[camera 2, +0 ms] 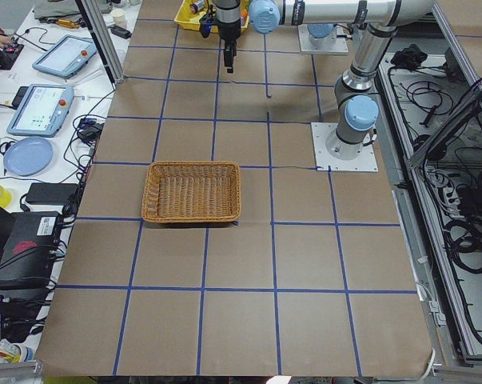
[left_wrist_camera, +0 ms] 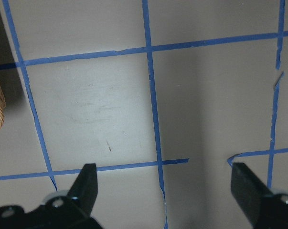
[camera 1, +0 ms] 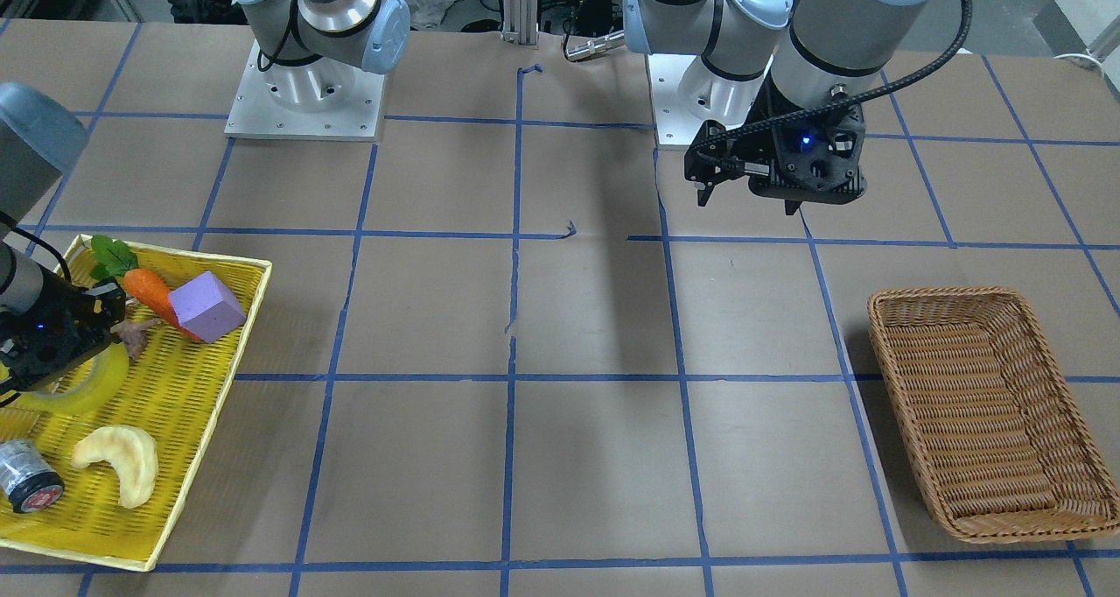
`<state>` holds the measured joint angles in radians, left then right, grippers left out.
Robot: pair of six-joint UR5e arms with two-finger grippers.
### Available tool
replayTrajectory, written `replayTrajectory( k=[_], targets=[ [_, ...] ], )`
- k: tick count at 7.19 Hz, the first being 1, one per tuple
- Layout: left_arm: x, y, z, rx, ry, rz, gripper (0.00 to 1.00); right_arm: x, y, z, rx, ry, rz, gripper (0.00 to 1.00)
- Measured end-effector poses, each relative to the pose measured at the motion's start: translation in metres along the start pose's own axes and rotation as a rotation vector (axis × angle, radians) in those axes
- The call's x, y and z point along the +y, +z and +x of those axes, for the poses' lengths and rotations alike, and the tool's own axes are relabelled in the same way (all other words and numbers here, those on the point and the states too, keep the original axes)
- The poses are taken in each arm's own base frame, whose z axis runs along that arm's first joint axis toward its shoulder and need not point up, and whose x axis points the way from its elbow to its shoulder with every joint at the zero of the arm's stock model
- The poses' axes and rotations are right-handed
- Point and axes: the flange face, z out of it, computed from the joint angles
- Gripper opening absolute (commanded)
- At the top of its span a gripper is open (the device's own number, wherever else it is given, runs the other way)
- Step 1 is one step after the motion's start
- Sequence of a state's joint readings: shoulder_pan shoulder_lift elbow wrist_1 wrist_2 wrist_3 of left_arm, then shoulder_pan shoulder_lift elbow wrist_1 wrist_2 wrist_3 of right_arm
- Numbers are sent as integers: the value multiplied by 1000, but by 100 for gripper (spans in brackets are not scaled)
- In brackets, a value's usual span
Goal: Transfer tape with both arms
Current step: 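Close the right gripper on the tape roll's rim and lift it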
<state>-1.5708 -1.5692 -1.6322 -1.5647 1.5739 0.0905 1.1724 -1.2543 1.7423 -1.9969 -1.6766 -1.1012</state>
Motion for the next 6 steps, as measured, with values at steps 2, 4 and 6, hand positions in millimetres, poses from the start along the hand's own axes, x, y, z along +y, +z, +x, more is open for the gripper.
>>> replayTrajectory(
  k=[2,4,6],
  targets=[
    [0,0,0,0,0,0,100,-22,-54,-18,18,42,169,0],
    [0,0,-1,-1,-1,0,100,-78,-80,-74,21,97,243,0],
    [0,0,-1,-3,-2,0,100,-146,-89,-156,28,157,292,0]
  ],
)
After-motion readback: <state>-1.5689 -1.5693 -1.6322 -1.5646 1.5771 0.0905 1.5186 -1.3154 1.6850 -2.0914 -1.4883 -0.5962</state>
